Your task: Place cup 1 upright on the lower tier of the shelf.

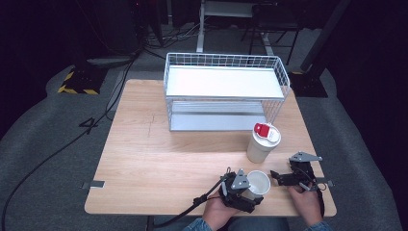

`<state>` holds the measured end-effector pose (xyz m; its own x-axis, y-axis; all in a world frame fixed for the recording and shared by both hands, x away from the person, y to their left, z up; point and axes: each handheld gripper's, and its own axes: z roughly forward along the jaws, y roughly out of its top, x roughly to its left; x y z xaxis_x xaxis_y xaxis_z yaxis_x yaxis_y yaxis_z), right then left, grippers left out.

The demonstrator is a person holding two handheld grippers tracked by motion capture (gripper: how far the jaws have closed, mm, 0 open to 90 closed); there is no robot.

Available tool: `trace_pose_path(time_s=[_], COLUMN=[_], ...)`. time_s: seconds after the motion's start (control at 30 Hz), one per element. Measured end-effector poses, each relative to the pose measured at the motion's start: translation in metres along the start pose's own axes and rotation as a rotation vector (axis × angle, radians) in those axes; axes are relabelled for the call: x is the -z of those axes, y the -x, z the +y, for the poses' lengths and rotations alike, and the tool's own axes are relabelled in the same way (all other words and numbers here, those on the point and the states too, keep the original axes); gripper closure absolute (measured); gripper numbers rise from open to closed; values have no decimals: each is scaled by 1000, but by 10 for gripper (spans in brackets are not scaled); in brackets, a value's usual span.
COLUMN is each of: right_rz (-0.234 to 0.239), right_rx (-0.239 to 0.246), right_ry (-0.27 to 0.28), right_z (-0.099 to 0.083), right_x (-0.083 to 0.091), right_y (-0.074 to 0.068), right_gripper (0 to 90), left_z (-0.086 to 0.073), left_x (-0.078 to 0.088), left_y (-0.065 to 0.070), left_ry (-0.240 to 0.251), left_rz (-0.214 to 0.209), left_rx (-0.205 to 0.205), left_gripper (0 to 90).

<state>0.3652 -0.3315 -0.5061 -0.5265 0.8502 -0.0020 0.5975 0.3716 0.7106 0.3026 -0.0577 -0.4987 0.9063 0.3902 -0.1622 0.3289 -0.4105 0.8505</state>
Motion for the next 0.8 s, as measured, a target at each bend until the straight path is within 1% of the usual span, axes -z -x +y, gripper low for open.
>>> trace_pose_path(time_s=[0.17,0.23,0.3,0.43,0.57,0.63,0.67,0.8], right_rz=[0,0,0,0,0,0,0,0], right_rx=[0,0,0,0,0,1,1,-1], right_ry=[-1,0,0,-1,0,-1,-1,0], right_z=[0,0,0,0,0,0,0,0], right_x=[0,0,0,0,0,0,0,0], right_y=[0,0,0,0,0,0,0,0], right_gripper=[6,6,6,6,6,6,6,6], left_z=[-1,-1,0,0,0,1,1,4], left_x=[2,3,4,5,6,7,8,14], left_y=[1,1,1,2,2,3,3,4], left_ry=[17,32,30,25,19,23,30,48], left_rz=[4,-3,-9,-5,-5,-4,1,2], left_rx=[-9,-13,-5,-13,-9,-10,-17,-9], left_gripper=[212,219,222,224,226,227,227,227])
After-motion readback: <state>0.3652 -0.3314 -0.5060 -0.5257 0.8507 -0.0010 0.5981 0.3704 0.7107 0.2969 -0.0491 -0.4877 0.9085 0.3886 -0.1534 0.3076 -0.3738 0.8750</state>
